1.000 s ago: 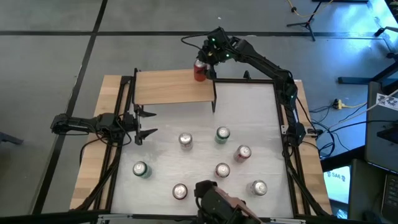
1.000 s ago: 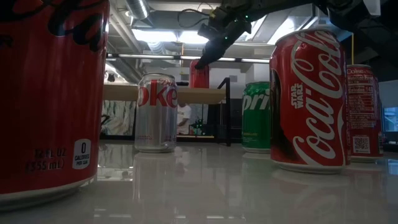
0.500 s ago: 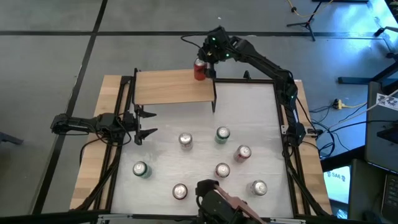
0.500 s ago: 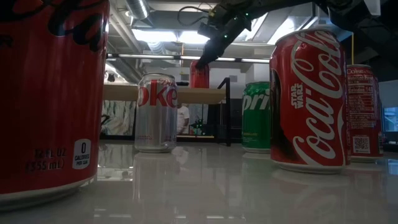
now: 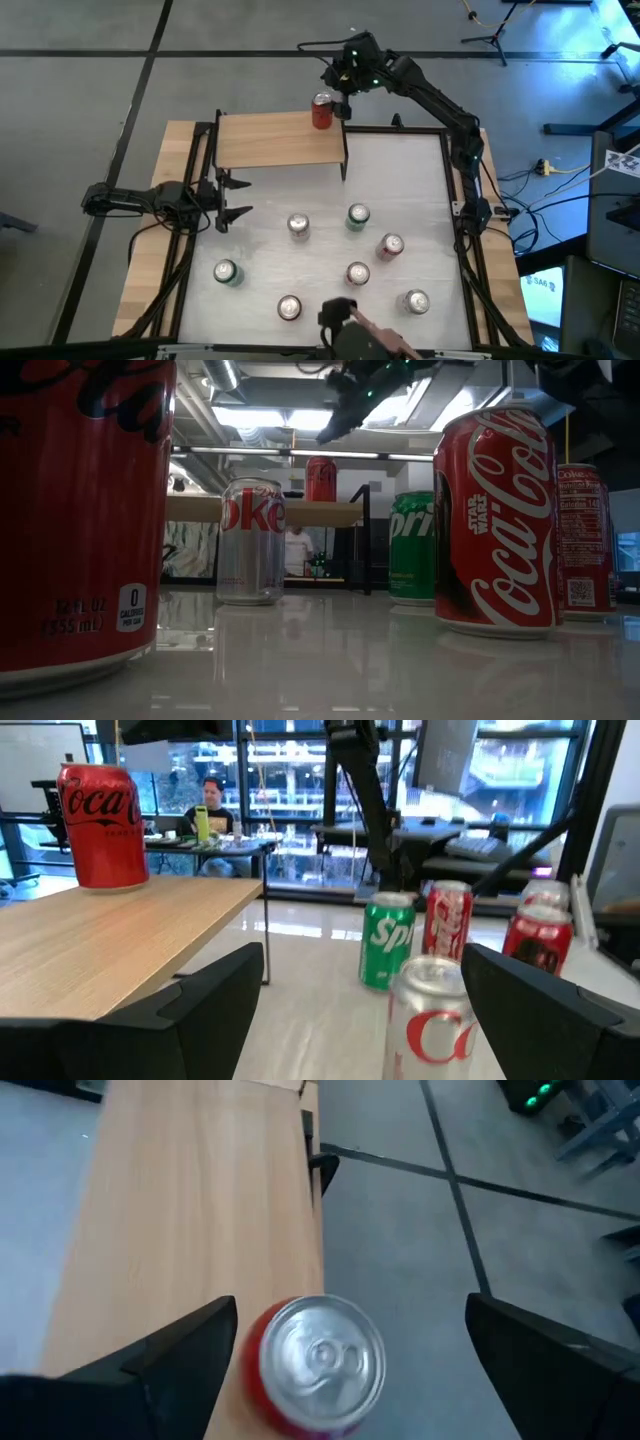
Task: Place canned beverage on shelf
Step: Put the top silver soda can on the shelf
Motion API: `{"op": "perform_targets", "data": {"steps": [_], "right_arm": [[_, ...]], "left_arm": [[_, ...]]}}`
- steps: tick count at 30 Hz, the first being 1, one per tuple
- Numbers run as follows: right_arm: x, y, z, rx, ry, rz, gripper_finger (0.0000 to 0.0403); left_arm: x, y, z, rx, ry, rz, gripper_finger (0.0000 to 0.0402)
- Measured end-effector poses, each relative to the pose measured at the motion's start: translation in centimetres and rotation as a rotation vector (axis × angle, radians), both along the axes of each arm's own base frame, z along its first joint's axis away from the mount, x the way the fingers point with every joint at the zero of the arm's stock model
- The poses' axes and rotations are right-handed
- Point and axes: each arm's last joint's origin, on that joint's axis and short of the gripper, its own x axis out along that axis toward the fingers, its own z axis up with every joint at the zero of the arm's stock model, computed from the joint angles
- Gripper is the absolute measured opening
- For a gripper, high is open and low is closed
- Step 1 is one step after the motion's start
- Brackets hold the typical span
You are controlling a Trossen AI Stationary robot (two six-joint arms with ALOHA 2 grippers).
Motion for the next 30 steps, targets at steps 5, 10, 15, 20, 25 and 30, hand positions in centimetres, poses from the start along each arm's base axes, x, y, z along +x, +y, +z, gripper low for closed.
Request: {"op": "perform_targets", "data": {"steps": [5, 10, 15, 20, 25, 30], "right_arm": [[-0.7, 3.8, 1.9, 0.029, 0.024, 0.082, 0.0386], [-1.0, 8.7, 3.5, 0.056, 0.044, 0.188, 0.0386], [-1.1, 13.5, 3.9, 0.141, 0.106, 0.263, 0.0386], [-2.2, 17.6, 4.3, 0.252, 0.182, 0.365, 0.0386], [-4.2, 19.3, 4.7, 0.355, 0.280, 0.354, 0.0386], [-5.7, 19.8, 5.3, 0.379, 0.315, 0.343, 0.0386]], "left_arm": [[-0.1, -0.1, 0.7, -0.012, -0.075, -0.056, 0.0330], [-0.2, -0.2, 1.6, -0.014, -0.171, -0.085, 0.0330], [-0.5, -0.1, 2.5, -0.085, -0.276, -0.076, 0.0330], [-0.1, 0.0, 2.5, -0.184, -0.281, -0.048, 0.0330], [0.8, -0.1, 3.4, -0.198, -0.256, -0.039, 0.0330], [3.1, -0.5, 6.0, -0.198, -0.161, -0.043, 0.0330]]}}
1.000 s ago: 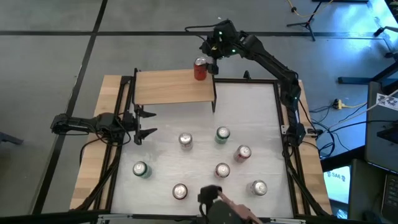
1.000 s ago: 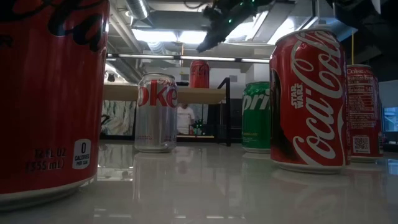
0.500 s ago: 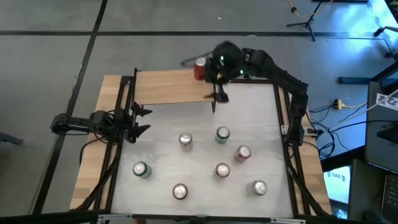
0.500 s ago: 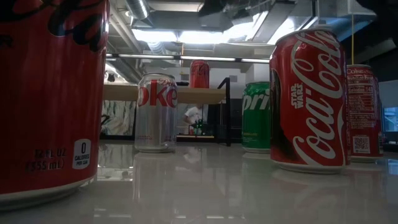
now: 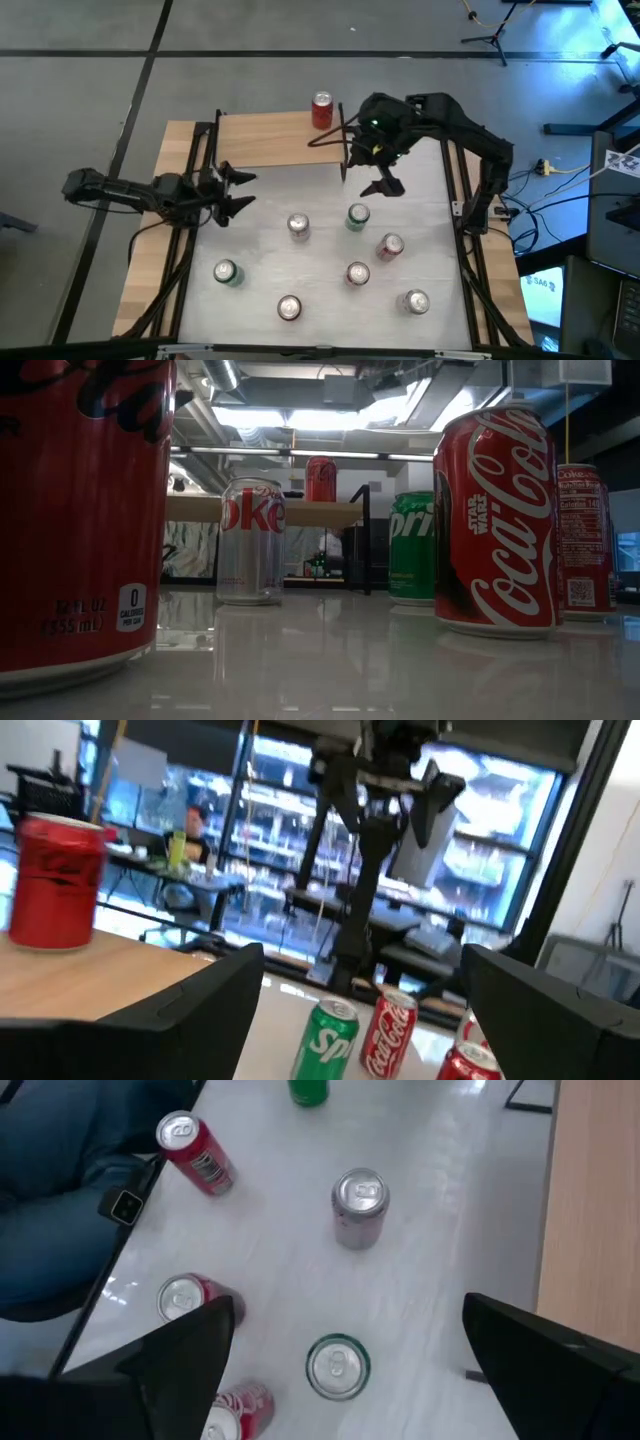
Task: Place canned beverage on shelf
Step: Put the top silver soda can on the shelf
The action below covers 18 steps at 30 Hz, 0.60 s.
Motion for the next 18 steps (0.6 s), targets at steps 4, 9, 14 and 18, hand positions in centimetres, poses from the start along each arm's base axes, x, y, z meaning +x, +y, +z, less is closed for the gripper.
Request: {"op": "perform_targets", "data": {"steps": [4, 9, 14, 18], "right_arm": [[-0.1, -0.1, 0.0, -0.014, -0.004, 0.017, 0.0386], [0.4, -0.3, -0.4, -0.031, -0.025, 0.048, 0.0386], [1.2, -0.6, -0.3, -0.124, -0.102, 0.060, 0.0386], [2.3, -1.0, 0.6, -0.234, -0.258, 0.061, 0.0386]], "left_arm": [[3.1, -0.8, 1.7, 0.046, 0.127, -0.002, 0.0330], [7.0, -2.2, 2.7, 0.077, 0.300, -0.014, 0.0330], [10.1, -3.8, 3.2, 0.150, 0.413, 0.015, 0.0330], [11.5, -5.2, 3.3, 0.188, 0.440, 0.021, 0.0330]]}}
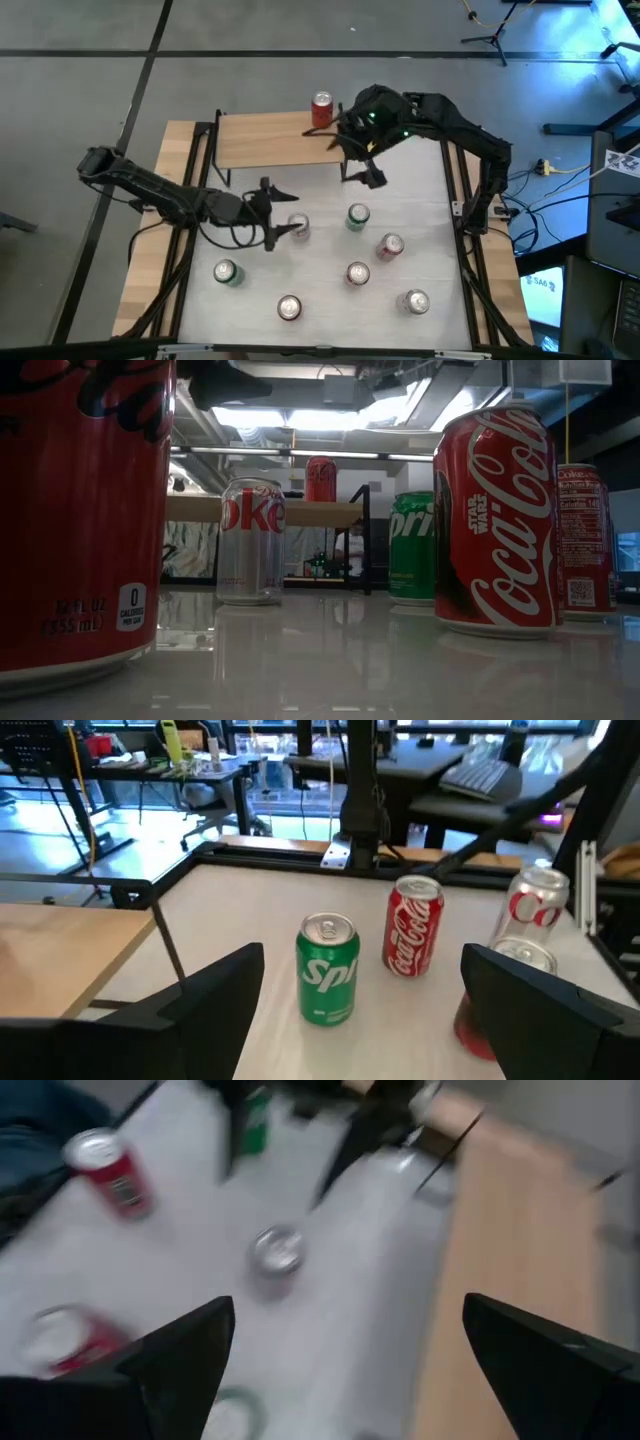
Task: Place canned beverage on shelf
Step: Put the top silver soda can on the shelf
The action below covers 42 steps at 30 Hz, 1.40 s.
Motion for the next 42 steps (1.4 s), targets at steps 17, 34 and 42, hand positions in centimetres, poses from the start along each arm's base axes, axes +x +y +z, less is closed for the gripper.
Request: {"op": "perform_targets", "data": {"steps": [17, 34, 42], "right_arm": [[0.9, -0.1, 1.1, 0.040, -0.135, -0.029, 0.0386], [-6.3, 1.2, -0.5, 0.145, 0.183, -0.121, 0.0386], [-9.9, 1.8, -5.5, 0.187, 0.050, -0.193, 0.0386]], "left_arm": [[0.2, -2.7, -0.9, 0.064, 0.023, 0.120, 0.0330], [1.9, -0.2, -0.1, 0.003, 0.010, 0.107, 0.0330], [4.0, 0.2, -1.8, -0.030, 0.137, 0.089, 0.0330]]}}
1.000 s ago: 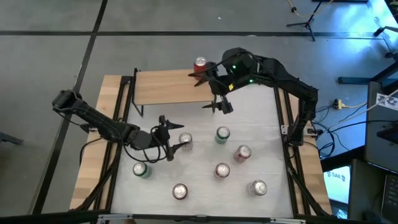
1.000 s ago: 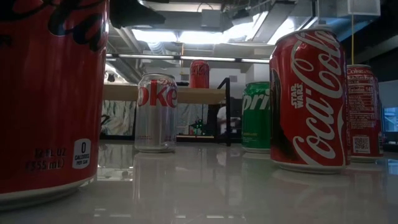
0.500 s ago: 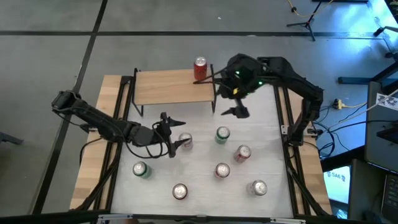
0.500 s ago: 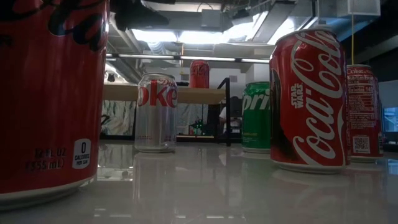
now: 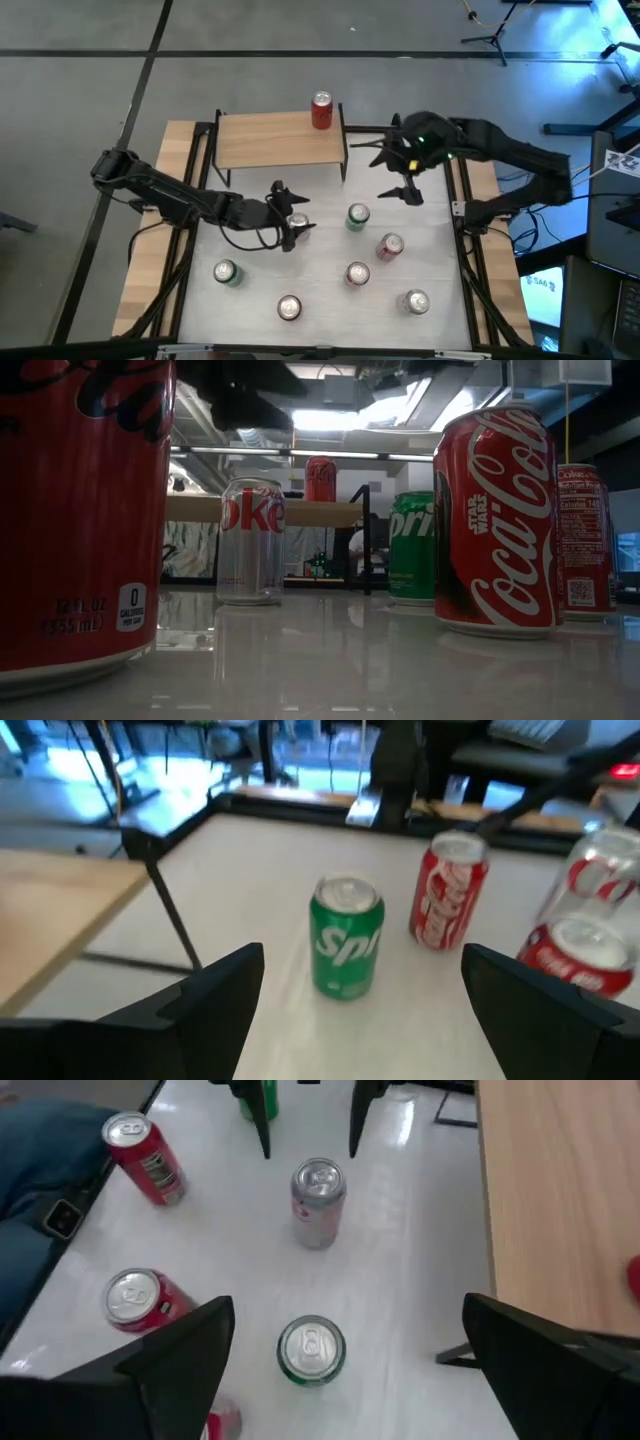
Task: Place canned beverage on shelf
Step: Put the top silver soda can on the shelf
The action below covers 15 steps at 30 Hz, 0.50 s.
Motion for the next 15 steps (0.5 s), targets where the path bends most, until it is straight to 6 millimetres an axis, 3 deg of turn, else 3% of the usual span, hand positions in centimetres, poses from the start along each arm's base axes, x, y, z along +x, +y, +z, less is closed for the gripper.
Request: {"op": "perform_targets", "data": {"steps": [8, 15], "right_arm": [[-3.0, 0.3, -5.2, 0.033, -0.097, -0.150, 0.0386], [-3.2, 0.3, -7.9, 0.037, -0.100, -0.175, 0.0386]], "left_arm": [[0.2, 0.2, -1.0, -0.076, 0.136, 0.046, 0.0330], [-0.5, 0.2, -2.0, -0.138, 0.230, 0.081, 0.0330]]}}
